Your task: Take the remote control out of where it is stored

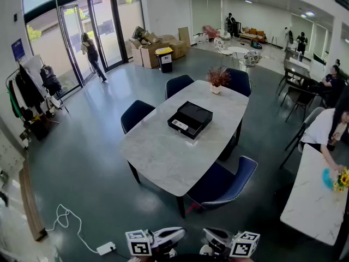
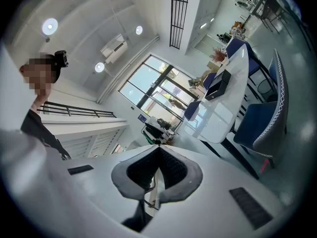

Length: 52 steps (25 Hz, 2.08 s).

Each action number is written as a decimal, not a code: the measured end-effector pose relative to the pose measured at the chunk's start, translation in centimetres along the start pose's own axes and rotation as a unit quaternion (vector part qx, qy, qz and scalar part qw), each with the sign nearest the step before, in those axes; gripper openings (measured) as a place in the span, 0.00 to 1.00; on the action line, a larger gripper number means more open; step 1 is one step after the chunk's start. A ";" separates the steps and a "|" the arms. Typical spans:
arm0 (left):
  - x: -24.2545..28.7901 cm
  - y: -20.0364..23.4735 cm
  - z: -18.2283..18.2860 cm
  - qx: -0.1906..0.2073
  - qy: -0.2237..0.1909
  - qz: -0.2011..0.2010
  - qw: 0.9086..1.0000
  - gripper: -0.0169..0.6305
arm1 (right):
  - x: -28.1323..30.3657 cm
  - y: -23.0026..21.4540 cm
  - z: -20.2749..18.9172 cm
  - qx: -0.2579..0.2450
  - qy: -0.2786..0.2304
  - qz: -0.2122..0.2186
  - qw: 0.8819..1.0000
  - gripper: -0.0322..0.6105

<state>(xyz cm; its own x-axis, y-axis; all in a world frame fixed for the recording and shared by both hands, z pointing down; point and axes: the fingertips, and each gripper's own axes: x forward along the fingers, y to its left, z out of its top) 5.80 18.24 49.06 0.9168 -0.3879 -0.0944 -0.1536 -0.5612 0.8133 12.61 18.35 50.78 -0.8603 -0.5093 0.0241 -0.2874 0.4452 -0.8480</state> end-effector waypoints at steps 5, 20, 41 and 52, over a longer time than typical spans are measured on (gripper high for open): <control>0.0 -0.1 -0.1 0.001 0.001 0.003 1.000 0.04 | -0.1 0.2 0.1 -0.001 0.001 0.002 1.000 0.06; -0.4 0.1 -0.2 -0.008 -0.009 0.000 1.000 0.03 | 0.1 0.7 0.3 0.006 -0.011 0.014 1.000 0.06; -3.3 -0.4 1.0 0.014 -0.004 -0.011 1.000 0.03 | 2.3 2.1 -0.5 -0.036 -0.008 -0.006 0.999 0.06; -6.1 -0.4 2.4 0.016 -0.005 -0.022 1.000 0.04 | 5.0 3.3 -2.0 -0.014 -0.019 0.007 1.000 0.06</control>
<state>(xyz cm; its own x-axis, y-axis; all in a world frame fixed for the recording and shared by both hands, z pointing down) -0.66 19.11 47.90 0.9194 -0.3695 -0.1348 -0.1253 -0.6000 0.7901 6.52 18.80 49.16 -0.8479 -0.5300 -0.0075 -0.2878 0.4721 -0.8333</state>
